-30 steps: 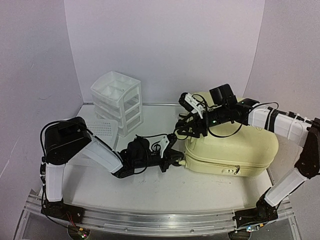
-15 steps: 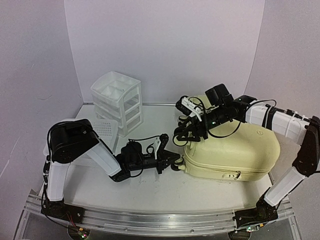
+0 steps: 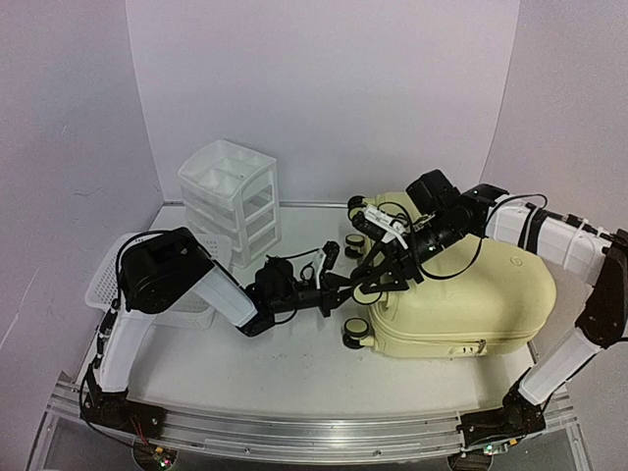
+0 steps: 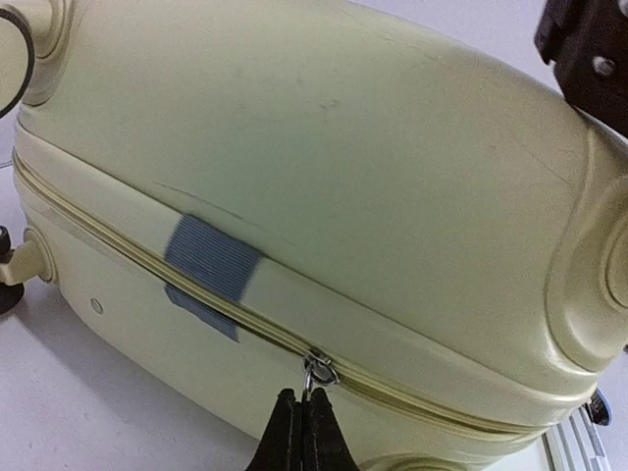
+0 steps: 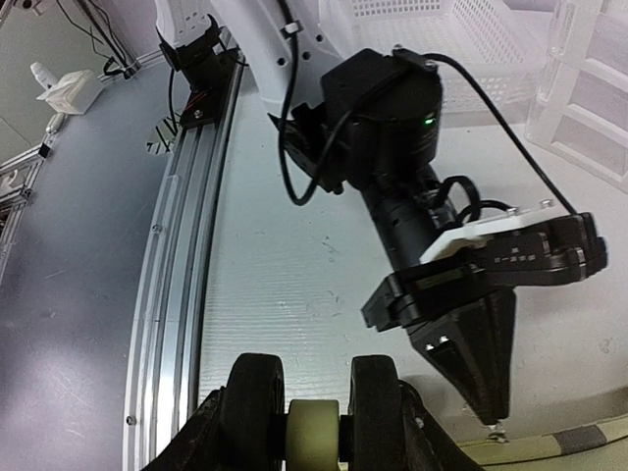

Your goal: Open, take out, and arrange the luggage

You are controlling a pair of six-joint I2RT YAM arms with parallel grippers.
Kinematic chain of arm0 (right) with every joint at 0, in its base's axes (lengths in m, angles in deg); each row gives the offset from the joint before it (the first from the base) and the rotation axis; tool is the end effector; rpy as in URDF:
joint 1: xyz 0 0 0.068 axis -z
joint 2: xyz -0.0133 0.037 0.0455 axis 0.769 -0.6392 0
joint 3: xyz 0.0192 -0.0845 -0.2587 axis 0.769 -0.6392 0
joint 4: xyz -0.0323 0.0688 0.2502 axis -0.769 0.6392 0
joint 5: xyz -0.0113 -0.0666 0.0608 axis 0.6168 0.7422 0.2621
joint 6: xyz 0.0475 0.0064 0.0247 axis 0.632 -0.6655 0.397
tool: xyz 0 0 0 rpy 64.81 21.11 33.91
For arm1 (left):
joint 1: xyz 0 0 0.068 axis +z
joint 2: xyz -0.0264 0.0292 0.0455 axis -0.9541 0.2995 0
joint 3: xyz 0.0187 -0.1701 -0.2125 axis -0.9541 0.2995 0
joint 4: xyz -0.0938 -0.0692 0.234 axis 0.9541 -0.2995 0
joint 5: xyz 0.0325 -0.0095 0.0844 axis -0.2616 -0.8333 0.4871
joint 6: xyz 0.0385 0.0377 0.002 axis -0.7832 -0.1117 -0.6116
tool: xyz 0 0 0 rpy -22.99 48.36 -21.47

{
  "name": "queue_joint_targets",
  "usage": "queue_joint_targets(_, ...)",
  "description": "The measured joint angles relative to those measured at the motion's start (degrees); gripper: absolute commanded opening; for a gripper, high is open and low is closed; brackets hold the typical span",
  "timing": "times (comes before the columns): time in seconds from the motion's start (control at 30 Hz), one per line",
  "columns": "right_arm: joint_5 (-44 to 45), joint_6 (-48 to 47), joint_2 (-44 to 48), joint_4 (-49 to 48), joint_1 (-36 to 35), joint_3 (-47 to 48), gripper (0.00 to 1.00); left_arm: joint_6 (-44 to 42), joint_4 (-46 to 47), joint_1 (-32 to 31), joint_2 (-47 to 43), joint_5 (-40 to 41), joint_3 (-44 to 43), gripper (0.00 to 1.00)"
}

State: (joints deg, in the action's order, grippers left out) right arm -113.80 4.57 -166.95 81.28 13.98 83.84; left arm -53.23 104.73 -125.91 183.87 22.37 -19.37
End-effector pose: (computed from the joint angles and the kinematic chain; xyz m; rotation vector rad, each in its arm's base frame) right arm 0.2384 0.2079 0.2914 -1.6480 1.7851 1.0827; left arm 0.2578 -0.3698 0.1166 0.8401 1.4840 -1.2692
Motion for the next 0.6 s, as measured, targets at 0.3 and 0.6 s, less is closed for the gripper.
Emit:
queue_joint_targets(0.3, -0.7, -0.7, 2.2, 3.6, 0.0, -1.0, 0.18, 7.0, -2.1, 4.8, 6.5, -6.8, -11.3, 0.0)
queue_joint_targets(0.6, -1.0, -1.3, 3.3, 5.1, -0.1, -1.8, 0.18, 21.2, -6.6, 9.8, 14.5, -14.7, -25.9, 0.0)
